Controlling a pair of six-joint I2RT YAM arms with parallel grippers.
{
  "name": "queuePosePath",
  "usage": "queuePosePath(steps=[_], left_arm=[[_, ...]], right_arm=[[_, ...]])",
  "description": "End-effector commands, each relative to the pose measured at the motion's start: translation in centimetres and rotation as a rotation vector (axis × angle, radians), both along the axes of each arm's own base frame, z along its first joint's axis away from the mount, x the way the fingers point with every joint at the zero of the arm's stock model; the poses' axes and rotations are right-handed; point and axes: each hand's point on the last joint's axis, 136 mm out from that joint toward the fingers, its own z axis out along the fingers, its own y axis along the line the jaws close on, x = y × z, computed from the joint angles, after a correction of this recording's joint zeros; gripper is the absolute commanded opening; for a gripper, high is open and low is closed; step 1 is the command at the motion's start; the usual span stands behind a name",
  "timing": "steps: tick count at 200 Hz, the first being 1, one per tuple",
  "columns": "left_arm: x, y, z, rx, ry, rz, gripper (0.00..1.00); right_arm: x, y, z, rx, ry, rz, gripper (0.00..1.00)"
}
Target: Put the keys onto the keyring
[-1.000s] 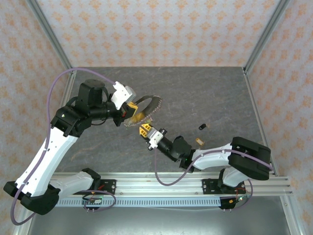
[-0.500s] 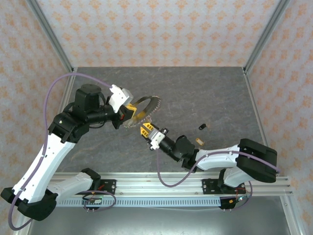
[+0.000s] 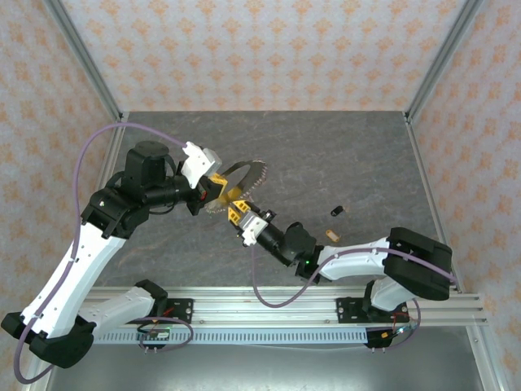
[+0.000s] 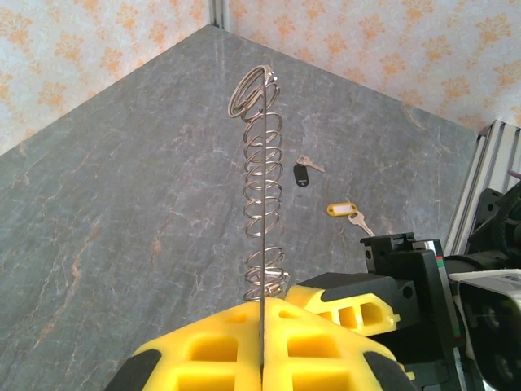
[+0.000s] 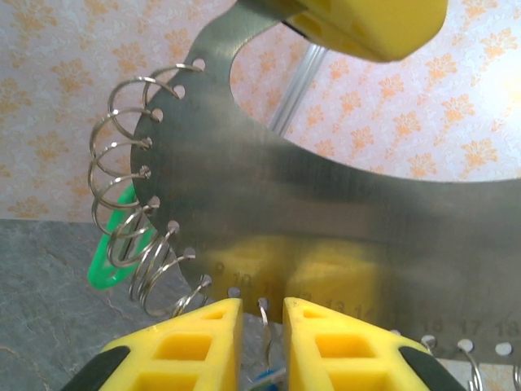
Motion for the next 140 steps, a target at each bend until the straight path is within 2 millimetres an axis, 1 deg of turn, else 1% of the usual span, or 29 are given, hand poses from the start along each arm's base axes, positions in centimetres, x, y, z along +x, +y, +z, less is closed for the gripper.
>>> queuePosePath(steps=[1, 49, 81, 99, 111, 129, 140], left_arm=[[-0.1, -0.2, 2.1, -0.050, -0.076, -0.006, 0.00], [-0.1, -0.1, 2.1, -0.045, -0.078, -0.001, 0.00], [0.0, -0.1, 2.0, -0.041, -0.077, 0.000, 0.00], [0.0, -0.1, 2.0, -0.039, -0.075, 0.004, 0.00], [0.0, 0.0, 2.0, -0.039, -0.076, 0.004, 0.00], [-0.1, -0.1, 2.0, -0.041, -0.074, 0.002, 0.00], [-0.1, 0.0, 2.0, -0.041, -0.075, 0.003, 0.00]], right_arm=[[0.3, -0.2, 1.0, 0.038, -0.005, -0.031, 0.21], [-0.2, -0.6, 0.6, 0.031, 0.007, -0.005, 0.22], [-1.8, -0.3, 0.9, 0.024, 0.005, 0.090, 0.26], [-2.2, -0.9, 1.5, 0.048, 0.003, 0.106, 0.26], [-2.1, -1.4, 1.6, 0.048, -0.003, 0.088, 0.26], [-1.7, -1.9, 1.2, 0.018, -0.010, 0.051, 0.26], [-1.4, -2.1, 1.1, 0.004, -0.015, 0.026, 0.21]])
